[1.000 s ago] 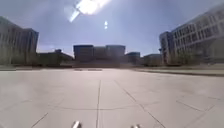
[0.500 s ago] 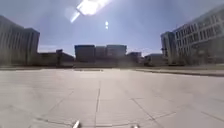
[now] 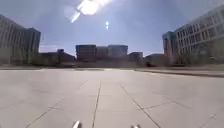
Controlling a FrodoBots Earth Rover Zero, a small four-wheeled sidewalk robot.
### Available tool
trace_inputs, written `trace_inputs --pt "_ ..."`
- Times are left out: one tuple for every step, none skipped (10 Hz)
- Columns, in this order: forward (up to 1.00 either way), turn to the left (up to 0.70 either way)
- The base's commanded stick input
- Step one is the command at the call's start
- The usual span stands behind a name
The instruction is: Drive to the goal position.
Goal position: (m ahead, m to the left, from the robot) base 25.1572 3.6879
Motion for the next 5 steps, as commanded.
trace_inputs --pt "0.85 -0.10" --pt "0.85 -0.30" --pt "0.85 -0.16" --pt "0.85 0.01" --pt "0.85 0.04"
